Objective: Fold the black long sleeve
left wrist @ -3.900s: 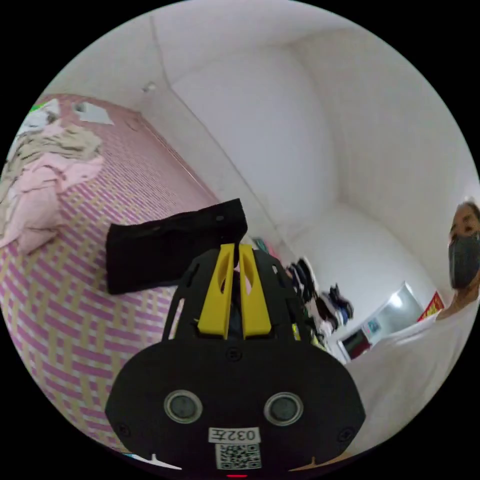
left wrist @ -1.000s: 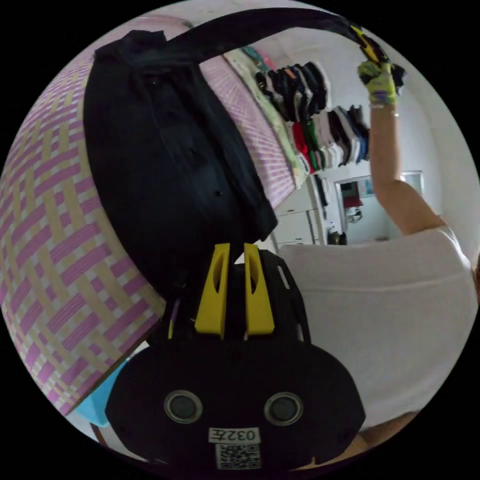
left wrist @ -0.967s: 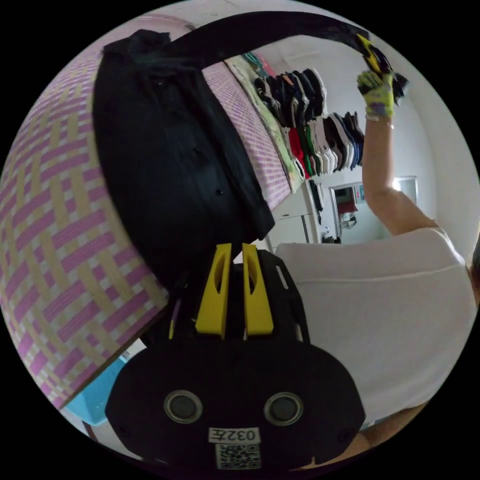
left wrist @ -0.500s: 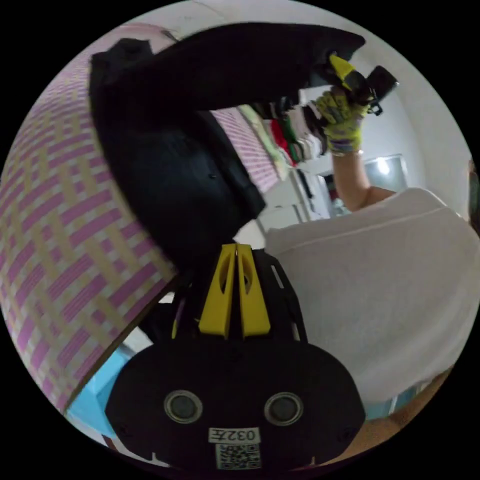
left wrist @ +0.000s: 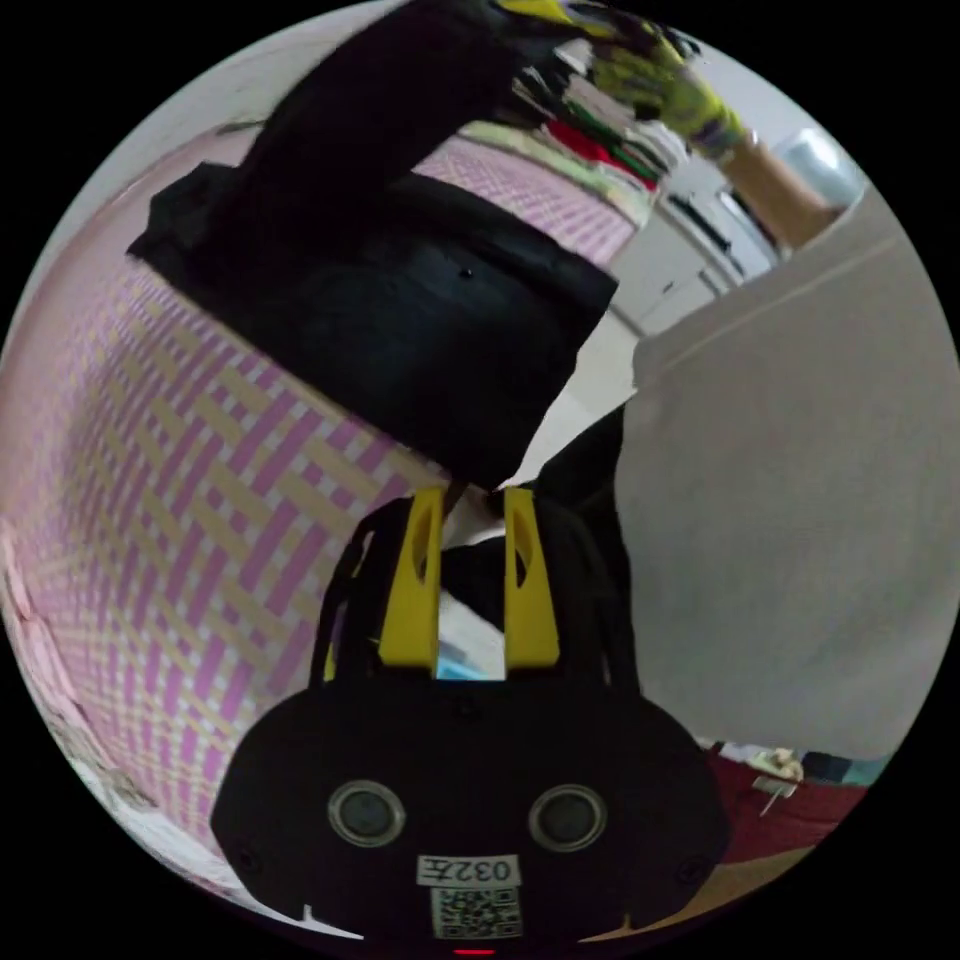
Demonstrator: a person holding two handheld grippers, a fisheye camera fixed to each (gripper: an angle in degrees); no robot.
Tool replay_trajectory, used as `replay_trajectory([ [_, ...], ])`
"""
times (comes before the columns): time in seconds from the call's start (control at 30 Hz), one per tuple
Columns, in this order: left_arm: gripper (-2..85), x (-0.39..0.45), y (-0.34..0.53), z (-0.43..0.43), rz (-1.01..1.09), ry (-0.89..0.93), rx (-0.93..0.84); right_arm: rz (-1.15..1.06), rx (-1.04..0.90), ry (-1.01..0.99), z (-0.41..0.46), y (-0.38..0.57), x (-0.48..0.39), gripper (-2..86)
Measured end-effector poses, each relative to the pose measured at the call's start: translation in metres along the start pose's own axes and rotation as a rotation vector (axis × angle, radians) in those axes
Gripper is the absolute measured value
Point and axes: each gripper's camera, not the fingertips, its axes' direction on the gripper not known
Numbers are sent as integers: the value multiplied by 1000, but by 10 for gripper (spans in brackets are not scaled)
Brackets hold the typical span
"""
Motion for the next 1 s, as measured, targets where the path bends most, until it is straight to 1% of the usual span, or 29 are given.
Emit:
replay_trajectory([
  [0.03,64,14,-12,6,52,-89,-72,-1,-5,-4,1,2,-1,41],
  [0.07,74,25,-22,5,103,-130,-90,-2,-9,-6,2,3,-2,40],
  [0.13,80,36,-37,4,144,-151,-124,-9,-14,-6,2,4,-4,40],
  [0.23,55,59,-52,13,255,-112,-168,-37,-25,-3,4,7,-11,40],
  [0.27,50,69,-56,20,279,-151,-190,-43,-28,-6,5,8,-13,40],
  [0.4,42,88,-67,27,307,-199,-199,-62,-27,-11,6,14,-15,41],
  [0.53,44,101,-78,34,365,-240,-252,-67,-18,-35,6,22,-12,41],
  [0.63,40,94,-87,36,328,-231,-263,-79,-14,-40,7,28,-11,41],
  [0.7,30,88,-91,37,271,-195,-305,-81,-8,-50,7,32,-9,41],
  [0.73,19,83,-94,30,182,-140,-317,-80,-5,-56,7,34,-8,41],
  [0.77,3,78,-93,17,57,-67,-295,-84,-2,-57,6,36,-8,41],
  [0.8,-1,74,-91,9,-21,-31,-271,-88,1,-56,5,37,-8,41],
  [0.83,-8,65,-81,-6,-211,26,-200,-94,4,-54,4,40,-8,41],
  [0.87,-11,57,-66,-13,-352,122,-119,-95,8,-59,3,43,-6,41],
  [0.9,-13,53,-58,-10,-410,171,-92,-94,9,-63,3,44,-5,41],
  [0.97,-13,33,-23,21,-633,280,-52,-77,17,-85,5,50,2,40],
  [1.0,-12,30,-15,32,-658,309,-54,-73,18,-91,6,52,3,40],
])
